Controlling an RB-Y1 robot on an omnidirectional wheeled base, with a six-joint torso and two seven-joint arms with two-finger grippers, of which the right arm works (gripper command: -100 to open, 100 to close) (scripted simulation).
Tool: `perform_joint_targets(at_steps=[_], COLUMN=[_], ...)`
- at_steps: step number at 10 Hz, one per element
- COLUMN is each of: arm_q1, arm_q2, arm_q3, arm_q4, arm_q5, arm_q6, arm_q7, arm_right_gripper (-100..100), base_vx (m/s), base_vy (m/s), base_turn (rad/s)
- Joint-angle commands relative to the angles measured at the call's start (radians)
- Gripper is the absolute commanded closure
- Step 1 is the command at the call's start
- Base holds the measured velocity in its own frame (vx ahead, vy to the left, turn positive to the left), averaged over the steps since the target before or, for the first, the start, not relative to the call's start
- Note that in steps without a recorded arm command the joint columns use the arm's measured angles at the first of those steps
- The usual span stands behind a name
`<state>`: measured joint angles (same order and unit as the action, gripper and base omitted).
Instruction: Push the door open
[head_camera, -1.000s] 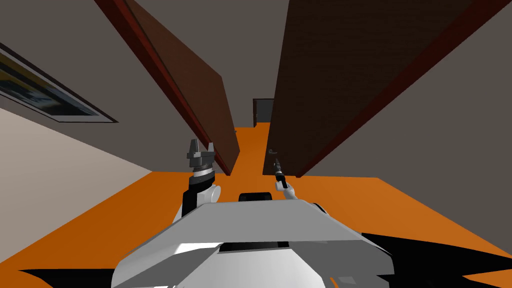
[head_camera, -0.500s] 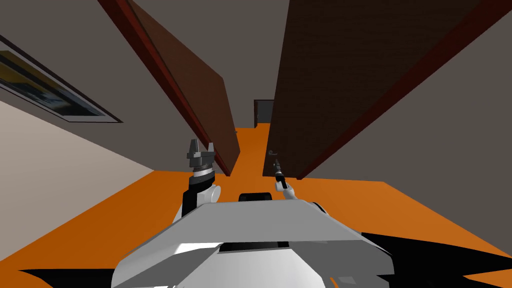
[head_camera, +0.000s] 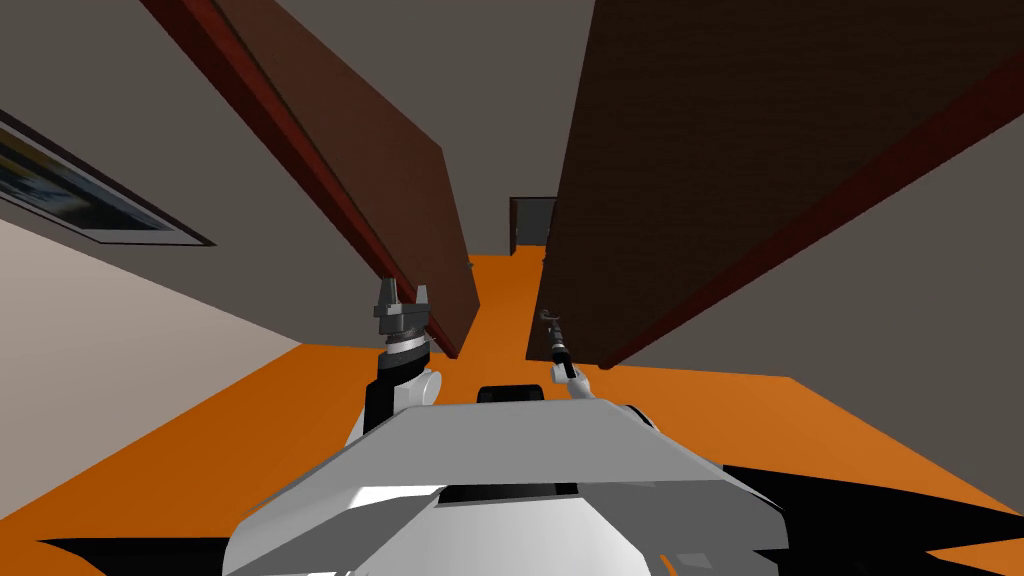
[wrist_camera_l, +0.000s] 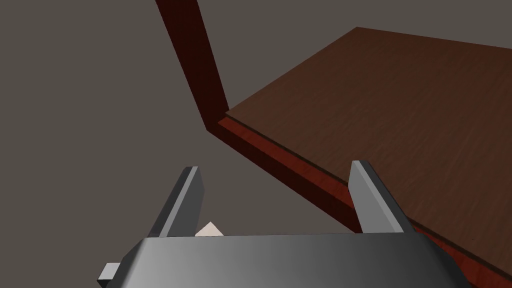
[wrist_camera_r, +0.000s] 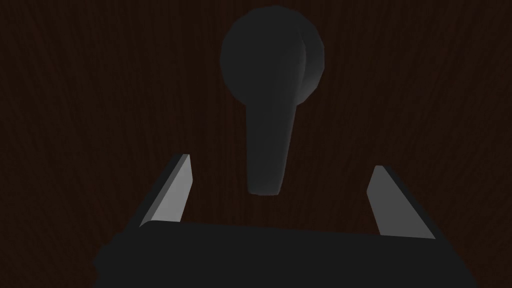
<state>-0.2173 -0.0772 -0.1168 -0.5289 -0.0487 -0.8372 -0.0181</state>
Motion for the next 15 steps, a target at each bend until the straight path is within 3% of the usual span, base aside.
perform_joint_targets(at_steps=[1, 4, 5, 10, 15], arm_q1=[0.003, 0.004, 0.004, 0.004, 0.003], arm_q2=[0.001, 0.004, 0.004, 0.004, -0.014], arm_q3=[-0.003, -0.004, -0.004, -0.004, -0.042], arm_q4=[-0.001, 0.0, 0.0, 0.0, 0.001], arm_q5=[-0.001, -0.003, -0.003, -0.003, -0.026], arm_q6=[-0.001, -0.003, -0.003, -0.003, -0.001], arm_q7=[0.001, 0.002, 0.002, 0.002, 0.015], arm_right_gripper=[-100, -100, 100, 100, 100], base_vx=[0.198, 0.155, -0.011, -0.009, 0.146], base_vy=[-0.018, -0.015, 0.002, -0.002, 0.026], base_turn=[0.029, 0.016, -0.004, 0.003, -0.03])
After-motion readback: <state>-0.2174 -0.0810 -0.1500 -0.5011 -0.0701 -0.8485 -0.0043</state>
